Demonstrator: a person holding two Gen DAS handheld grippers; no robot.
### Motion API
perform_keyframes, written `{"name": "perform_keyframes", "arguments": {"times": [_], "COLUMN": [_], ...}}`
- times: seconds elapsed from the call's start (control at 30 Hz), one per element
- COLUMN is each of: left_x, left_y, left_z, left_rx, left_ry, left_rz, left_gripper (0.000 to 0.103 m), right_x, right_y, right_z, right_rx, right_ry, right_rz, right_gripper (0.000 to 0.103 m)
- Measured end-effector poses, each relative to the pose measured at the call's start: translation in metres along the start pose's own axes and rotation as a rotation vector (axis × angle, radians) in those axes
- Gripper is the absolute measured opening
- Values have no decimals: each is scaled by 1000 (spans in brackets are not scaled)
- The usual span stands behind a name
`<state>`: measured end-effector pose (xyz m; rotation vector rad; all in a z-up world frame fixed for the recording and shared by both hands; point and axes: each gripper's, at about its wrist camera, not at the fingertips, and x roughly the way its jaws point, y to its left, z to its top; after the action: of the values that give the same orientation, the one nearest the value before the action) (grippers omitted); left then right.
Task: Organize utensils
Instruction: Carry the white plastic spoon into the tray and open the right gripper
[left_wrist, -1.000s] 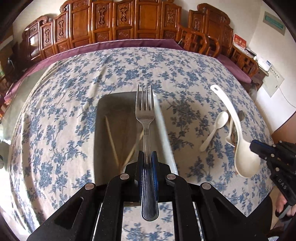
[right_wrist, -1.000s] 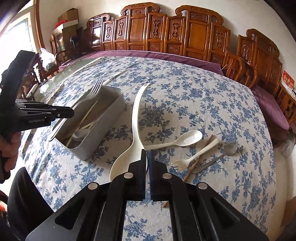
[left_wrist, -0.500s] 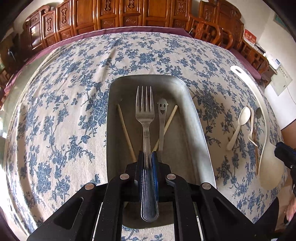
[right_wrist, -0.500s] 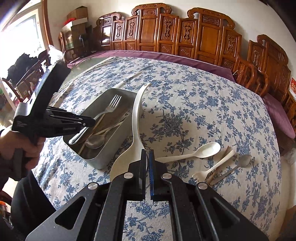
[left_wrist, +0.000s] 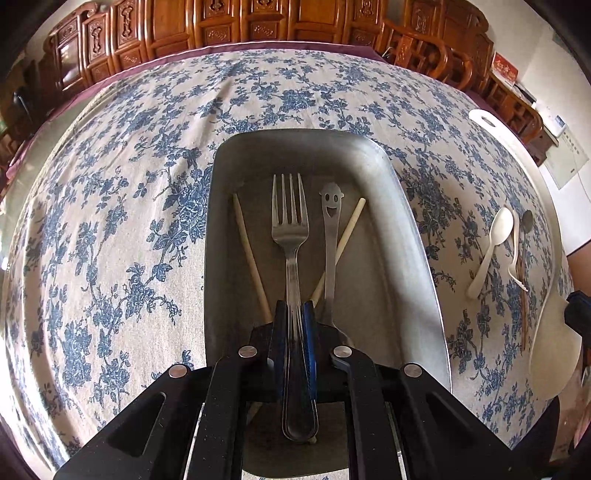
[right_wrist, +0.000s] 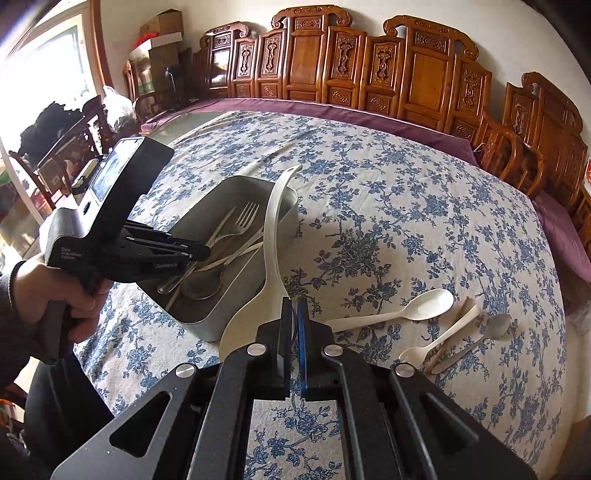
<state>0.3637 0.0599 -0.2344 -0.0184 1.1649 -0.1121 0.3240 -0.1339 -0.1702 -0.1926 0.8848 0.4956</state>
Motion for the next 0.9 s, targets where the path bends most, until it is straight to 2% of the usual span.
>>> {"name": "perform_keyframes", "arguments": {"times": [0.47,0.9], "left_x": [-49,-86], "left_y": [22,53], "left_z": [-9,-24], "left_rx": [-22,-59], "left_ry": [-98,-151], "left_rz": [1,10], "left_gripper": [25,27], "right_x": [14,55], "right_y": [23,54], "right_z": [13,31], "right_rx": [-6,-1], "right_ry": [-1,43], "right_rz": [43,94], "right_gripper": [4,4]}}
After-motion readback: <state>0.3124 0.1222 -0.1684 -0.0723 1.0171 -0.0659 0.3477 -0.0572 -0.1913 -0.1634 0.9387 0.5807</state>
